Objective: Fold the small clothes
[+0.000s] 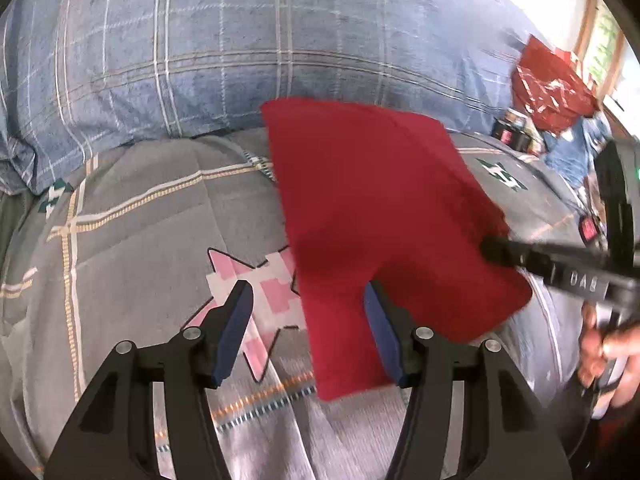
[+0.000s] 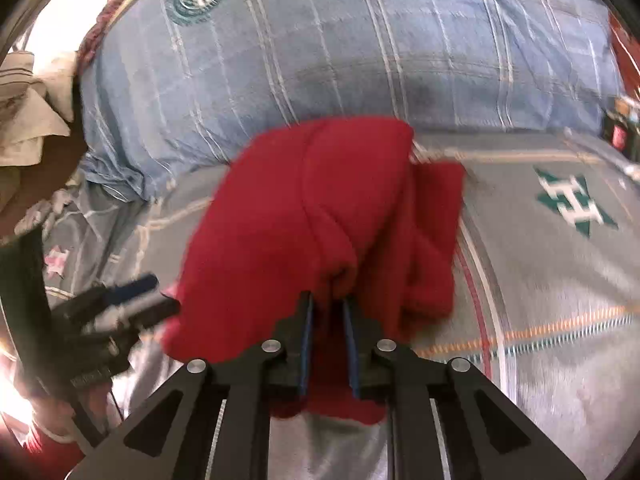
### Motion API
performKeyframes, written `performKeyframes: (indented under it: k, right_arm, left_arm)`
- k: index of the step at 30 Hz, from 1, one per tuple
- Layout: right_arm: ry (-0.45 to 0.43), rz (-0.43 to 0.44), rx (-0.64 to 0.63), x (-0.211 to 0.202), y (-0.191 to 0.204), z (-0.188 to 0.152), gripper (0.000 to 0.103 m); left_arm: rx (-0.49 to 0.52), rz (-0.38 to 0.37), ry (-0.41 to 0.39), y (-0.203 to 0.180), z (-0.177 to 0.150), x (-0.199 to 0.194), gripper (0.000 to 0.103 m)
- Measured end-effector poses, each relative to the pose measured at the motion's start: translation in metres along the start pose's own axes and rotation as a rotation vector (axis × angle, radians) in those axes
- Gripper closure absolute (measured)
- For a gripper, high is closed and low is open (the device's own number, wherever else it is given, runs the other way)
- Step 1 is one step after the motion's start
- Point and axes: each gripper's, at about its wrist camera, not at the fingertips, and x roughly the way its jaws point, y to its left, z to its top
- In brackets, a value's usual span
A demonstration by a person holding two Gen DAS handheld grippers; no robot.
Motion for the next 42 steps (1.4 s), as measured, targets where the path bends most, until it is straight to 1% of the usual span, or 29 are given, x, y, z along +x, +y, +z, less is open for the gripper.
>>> performKeyframes:
  k: [1, 2, 3, 4, 5, 6, 8, 9, 11, 13, 14, 15, 16, 18, 20, 21, 23, 25, 26, 28, 31, 32, 33, 34, 35, 36, 38, 41, 42]
  right_arm:
    - [0.005, 0.02, 0.032, 0.002, -0.006, -0.001, 0.089]
    - [-0.002, 0.034, 0.056, -0.002, -0.008, 0.0, 0.086]
    - [-0.021, 0.052, 0.075, -0.01, -0.01, 0.001, 0.077]
    - [-0.046, 0.056, 0.085, -0.018, -0.011, 0.004, 0.075]
    - [-0.09, 0.045, 0.095, -0.028, -0.012, 0.009, 0.068]
    - [-0.122, 0.027, 0.099, -0.035, -0.012, 0.014, 0.056]
    - [-0.131, -0.011, 0.094, -0.034, -0.008, 0.026, 0.046]
    - [-0.116, -0.025, 0.092, -0.028, -0.006, 0.032, 0.045]
    - [-0.087, -0.024, 0.093, -0.015, -0.003, 0.039, 0.045]
    - [-0.056, 0.003, 0.087, 0.005, 0.003, 0.044, 0.05]
    - [-0.042, 0.017, 0.064, 0.016, 0.007, 0.045, 0.065]
    - [-0.054, -0.002, 0.044, 0.022, 0.01, 0.045, 0.084]
    - [-0.074, -0.008, 0.039, 0.021, 0.01, 0.042, 0.085]
    - [-0.107, 0.017, 0.034, 0.01, 0.01, 0.037, 0.088]
    - [-0.141, 0.005, 0.012, -0.007, 0.012, 0.031, 0.088]
    - [-0.144, -0.003, 0.01, -0.012, 0.011, 0.03, 0.088]
    - [-0.128, -0.043, 0.011, -0.01, 0.009, 0.027, 0.088]
    - [-0.078, -0.074, 0.025, 0.007, 0.003, 0.021, 0.088]
    - [-0.069, -0.082, 0.025, 0.011, 0.003, 0.019, 0.088]
    - [-0.08, -0.084, 0.02, 0.007, 0.004, 0.019, 0.086]
    - [-0.124, -0.05, 0.069, -0.005, -0.001, 0.022, 0.068]
    - [-0.16, -0.038, 0.109, -0.011, -0.008, 0.022, 0.048]
    - [-0.19, -0.03, 0.148, -0.014, -0.016, 0.022, 0.026]
    - [-0.211, -0.019, 0.18, -0.014, -0.022, 0.022, 0.019]
    - [-0.231, 0.004, 0.222, -0.013, -0.031, 0.021, 0.015]
    - [-0.228, 0.026, 0.255, -0.009, -0.04, 0.021, 0.015]
    - [-0.181, 0.047, 0.306, 0.004, -0.053, 0.023, 0.014]
    - [-0.14, 0.075, 0.346, 0.02, -0.063, 0.027, 0.013]
    - [-0.152, 0.089, 0.343, 0.021, -0.062, 0.029, 0.012]
  left_arm:
    - [-0.01, -0.006, 0.006, 0.003, 0.001, -0.001, 0.047]
    - [-0.019, -0.012, 0.003, 0.005, 0.001, -0.003, 0.047]
    - [-0.028, -0.012, -0.011, 0.007, 0.002, -0.006, 0.047]
    - [-0.03, -0.007, -0.022, 0.008, 0.003, -0.008, 0.046]
    - [-0.035, -0.001, -0.033, 0.009, 0.004, -0.01, 0.045]
    - [-0.043, 0.002, -0.042, 0.011, 0.006, -0.01, 0.044]
    - [-0.068, -0.004, -0.051, 0.013, 0.01, -0.01, 0.043]
    - [-0.075, -0.006, -0.051, 0.013, 0.01, -0.009, 0.043]
    - [-0.075, -0.004, -0.049, 0.011, 0.01, -0.006, 0.04]
    - [-0.056, 0.003, -0.047, 0.01, 0.009, -0.004, 0.039]
    - [-0.045, 0.01, -0.044, 0.009, 0.008, -0.002, 0.039]
    - [-0.04, 0.015, -0.041, 0.009, 0.007, -0.002, 0.039]
    - [-0.036, 0.017, -0.038, 0.009, 0.007, -0.001, 0.039]
    - [-0.041, 0.011, -0.036, 0.01, 0.007, -0.001, 0.039]
    - [-0.048, 0.01, -0.04, 0.012, 0.008, -0.002, 0.039]
    - [-0.051, 0.01, -0.044, 0.012, 0.009, -0.003, 0.039]
    - [-0.056, 0.011, -0.047, 0.013, 0.01, -0.002, 0.038]
    - [-0.058, 0.011, -0.041, 0.013, 0.009, -0.001, 0.038]
    - [-0.058, 0.011, -0.038, 0.013, 0.008, 0.0, 0.038]
    - [-0.053, 0.01, -0.036, 0.012, 0.007, 0.0, 0.038]
    - [-0.066, -0.012, -0.035, 0.013, 0.008, 0.0, 0.036]
    - [-0.078, -0.029, -0.034, 0.014, 0.009, 0.001, 0.035]
    - [-0.095, -0.052, -0.031, 0.015, 0.01, 0.001, 0.034]
    - [-0.111, -0.071, -0.027, 0.017, 0.011, 0.001, 0.032]
    - [-0.133, -0.098, -0.02, 0.019, 0.012, 0.003, 0.029]
    - [-0.156, -0.124, -0.012, 0.021, 0.015, 0.005, 0.028]
    - [-0.19, -0.165, 0.005, 0.023, 0.02, 0.012, 0.022]
    - [-0.182, -0.19, 0.036, 0.016, 0.026, 0.028, 0.021]
    - [-0.171, -0.196, 0.049, 0.013, 0.027, 0.035, 0.02]
